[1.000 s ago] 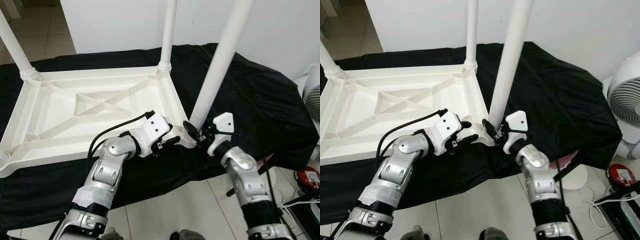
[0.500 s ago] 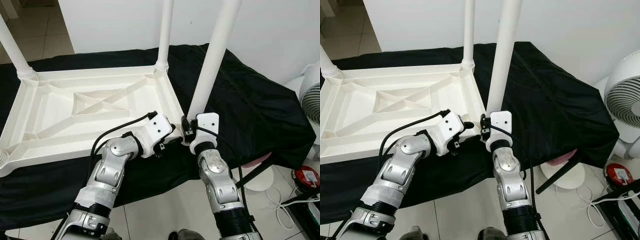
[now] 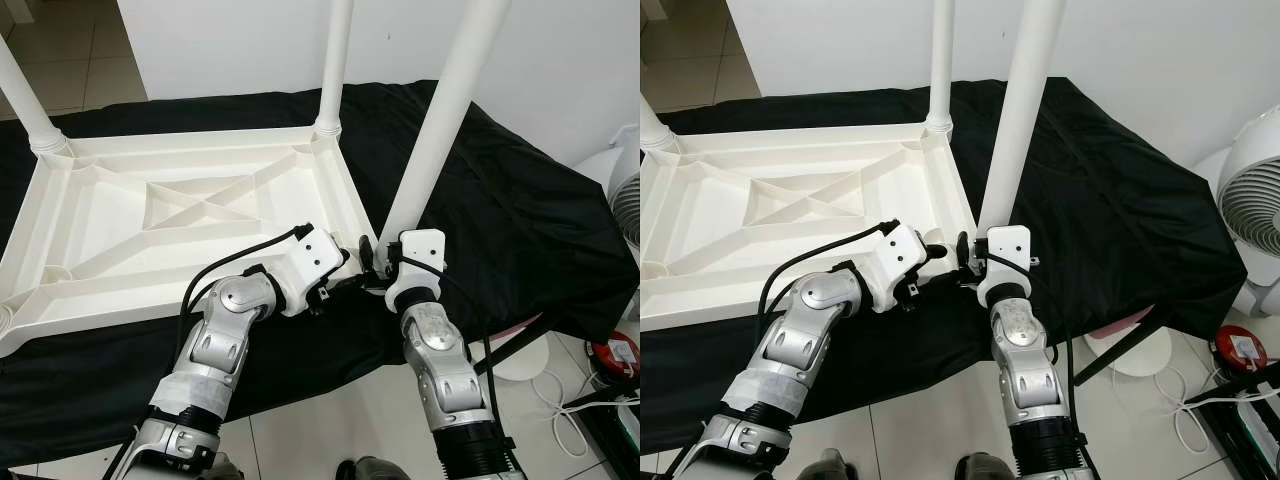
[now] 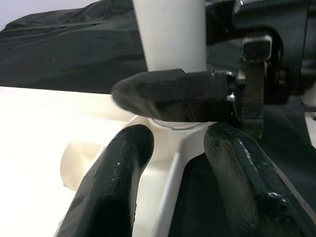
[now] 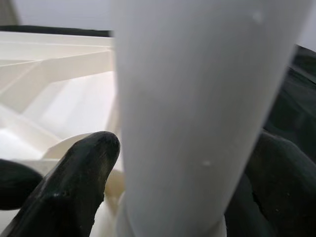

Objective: Building children table

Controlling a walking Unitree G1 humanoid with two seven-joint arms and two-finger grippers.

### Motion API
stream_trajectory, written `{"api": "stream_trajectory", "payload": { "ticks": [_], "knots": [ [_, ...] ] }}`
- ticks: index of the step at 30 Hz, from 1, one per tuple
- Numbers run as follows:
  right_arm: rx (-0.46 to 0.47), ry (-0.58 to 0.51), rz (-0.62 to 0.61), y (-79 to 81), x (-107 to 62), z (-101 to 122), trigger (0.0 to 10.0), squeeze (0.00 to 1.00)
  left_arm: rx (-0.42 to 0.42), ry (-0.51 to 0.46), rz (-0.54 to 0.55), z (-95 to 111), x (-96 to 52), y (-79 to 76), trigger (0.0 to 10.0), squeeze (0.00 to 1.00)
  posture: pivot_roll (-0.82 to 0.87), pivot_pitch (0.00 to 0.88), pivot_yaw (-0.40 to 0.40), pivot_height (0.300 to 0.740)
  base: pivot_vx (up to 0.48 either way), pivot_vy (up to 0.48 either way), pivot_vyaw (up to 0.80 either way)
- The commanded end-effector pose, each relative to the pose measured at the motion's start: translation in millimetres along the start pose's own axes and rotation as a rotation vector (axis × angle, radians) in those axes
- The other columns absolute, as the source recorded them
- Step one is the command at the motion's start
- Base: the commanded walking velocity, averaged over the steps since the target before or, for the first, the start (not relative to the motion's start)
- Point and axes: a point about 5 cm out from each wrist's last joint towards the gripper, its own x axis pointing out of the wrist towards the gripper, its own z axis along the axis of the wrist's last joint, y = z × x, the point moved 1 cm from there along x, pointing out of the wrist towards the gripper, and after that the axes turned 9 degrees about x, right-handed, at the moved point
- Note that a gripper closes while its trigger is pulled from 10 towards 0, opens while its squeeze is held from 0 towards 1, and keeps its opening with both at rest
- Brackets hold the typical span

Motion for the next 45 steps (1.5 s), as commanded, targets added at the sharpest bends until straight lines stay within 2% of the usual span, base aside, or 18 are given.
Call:
{"api": "stream_trajectory", "payload": {
  "ticks": [1,2,4,5,6,7,8,10,11,12,16,21,25,26,27,41,42,45],
  "knots": [
    [0.006,-0.024,0.060,-1.5,1.3,7.1,10.0,0.13,-0.003,0.021,0.153,-0.9,-0.6,6.9,10.0,0.00,-0.02,0.000,-0.040,0.740,0.000,0.000,0.00],
    [0.011,-0.023,0.107,-2.7,1.4,8.8,10.0,0.00,-0.002,0.023,0.152,-1.3,-0.7,7.2,10.0,0.00,-0.02,0.000,-0.040,0.740,0.000,0.000,0.00],
    [-0.001,-0.029,0.153,-3.3,1.6,11.2,10.0,0.00,-0.001,0.024,0.152,-1.5,-0.8,8.0,10.0,0.00,-0.01,0.000,-0.023,0.740,0.000,0.000,0.00],
    [-0.021,-0.030,0.226,-3.4,0.9,12.8,10.0,0.00,0.000,0.025,0.152,-1.6,-0.7,9.0,10.0,0.00,-0.01,0.000,-0.023,0.740,0.000,0.000,0.00],
    [-0.021,-0.030,0.226,-3.4,0.9,12.8,10.0,0.00,0.000,0.025,0.152,-1.6,-0.7,9.0,10.0,0.00,-0.01,0.000,-0.023,0.740,0.000,0.000,0.00],
    [-0.050,-0.026,0.311,-5.3,0.4,14.5,10.0,0.00,0.004,0.025,0.150,-1.3,-0.5,10.0,10.0,0.00,-0.01,0.000,-0.013,0.740,0.000,0.000,0.00],
    [-0.050,-0.026,0.311,-5.3,0.4,14.5,10.0,0.00,0.004,0.025,0.150,-1.3,-0.5,10.0,10.0,0.00,-0.01,0.000,-0.013,0.740,0.000,0.000,0.00],
    [-0.083,-0.013,0.429,-10.3,1.4,18.5,10.0,0.00,0.012,0.024,0.147,-0.2,0.3,11.9,10.0,0.00,0.00,0.001,-0.014,0.740,0.000,0.000,0.00],
    [-0.083,-0.013,0.429,-10.3,1.4,18.5,10.0,0.00,0.012,0.024,0.147,-0.2,0.3,11.9,10.0,0.00,0.00,0.001,-0.014,0.740,0.000,0.000,0.00],
    [-0.098,0.004,0.480,-13.5,3.2,20.0,10.0,0.00,0.015,0.023,0.147,0.7,0.8,12.7,10.0,0.00,0.00,0.002,-0.015,0.740,0.000,0.000,0.00],
    [-0.133,0.032,0.565,-20.2,7.5,23.2,10.0,0.00,0.018,0.022,0.150,1.8,1.1,13.7,10.0,0.00,0.01,0.002,-0.013,0.740,0.000,0.000,0.00],
    [-0.144,0.049,0.583,-24.3,10.3,22.7,10.0,0.00,0.017,0.021,0.148,1.9,0.2,13.5,10.0,0.00,0.01,0.004,-0.014,0.740,0.000,0.000,0.00],
    [-0.160,0.090,0.606,-34.0,15.6,18.6,10.0,0.00,0.019,0.022,0.137,0.4,-4.5,13.1,10.0,0.00,0.02,0.005,-0.010,0.740,0.000,0.000,0.00],
    [-0.158,0.105,0.613,-37.6,17.7,15.3,4.0,0.00,0.022,0.022,0.128,-0.2,-8.1,13.7,10.0,0.00,0.03,0.004,-0.008,0.740,0.000,0.000,0.00],
    [-0.148,0.123,0.623,-39.0,18.4,11.5,0.0,0.00,0.022,0.017,0.115,-0.5,-10.8,14.1,10.0,0.00,0.03,0.004,-0.008,0.740,0.000,0.000,0.00],
    [-0.103,0.135,0.675,-36.9,12.8,0.9,0.0,0.00,0.024,0.004,0.088,0.2,-12.1,11.2,10.0,0.00,0.03,0.002,-0.002,0.740,0.000,0.000,0.00],
    [-0.084,0.129,0.649,-36.1,11.8,1.1,10.0,0.00,0.024,0.009,0.089,-0.7,-12.0,11.1,10.0,0.00,0.03,0.002,-0.002,0.740,0.000,0.000,0.00],
    [-0.050,0.113,0.595,-31.9,8.1,1.8,10.0,0.00,0.025,0.020,0.096,-2.7,-12.7,11.1,10.0,0.00,0.03,0.002,-0.007,0.740,0.000,0.000,0.00]
  ]
}}
